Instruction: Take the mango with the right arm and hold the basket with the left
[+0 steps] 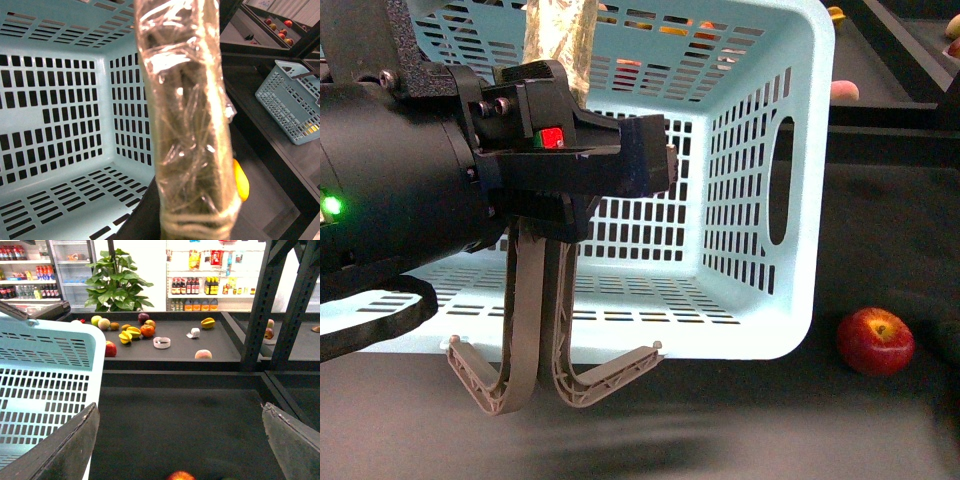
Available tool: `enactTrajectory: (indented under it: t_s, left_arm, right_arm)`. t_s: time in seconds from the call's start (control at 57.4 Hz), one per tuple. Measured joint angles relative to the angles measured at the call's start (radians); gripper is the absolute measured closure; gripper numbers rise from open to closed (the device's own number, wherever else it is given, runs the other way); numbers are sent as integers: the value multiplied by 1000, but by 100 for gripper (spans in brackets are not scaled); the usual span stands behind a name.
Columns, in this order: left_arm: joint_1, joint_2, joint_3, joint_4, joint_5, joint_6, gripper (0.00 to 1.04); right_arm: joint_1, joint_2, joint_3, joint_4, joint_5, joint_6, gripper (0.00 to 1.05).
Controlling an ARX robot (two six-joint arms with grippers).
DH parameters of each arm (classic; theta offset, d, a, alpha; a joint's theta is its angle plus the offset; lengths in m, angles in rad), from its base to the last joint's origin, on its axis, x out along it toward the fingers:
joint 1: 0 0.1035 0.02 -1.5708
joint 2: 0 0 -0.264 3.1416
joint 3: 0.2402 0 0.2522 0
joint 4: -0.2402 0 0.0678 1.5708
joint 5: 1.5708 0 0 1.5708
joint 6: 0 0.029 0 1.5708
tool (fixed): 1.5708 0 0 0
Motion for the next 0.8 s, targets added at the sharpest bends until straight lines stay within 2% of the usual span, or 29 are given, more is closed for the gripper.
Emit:
enactTrajectory:
  t_s: [0.75, 0.802]
  left_arm:
    - [0, -3, 0, -1, -12, 3, 96]
    - [0, -3, 0, -1, -13, 3, 96]
  right_arm:
    - [0, 0, 0, 0, 1, -1, 8]
    - [20, 19, 0, 35, 106, -60, 8]
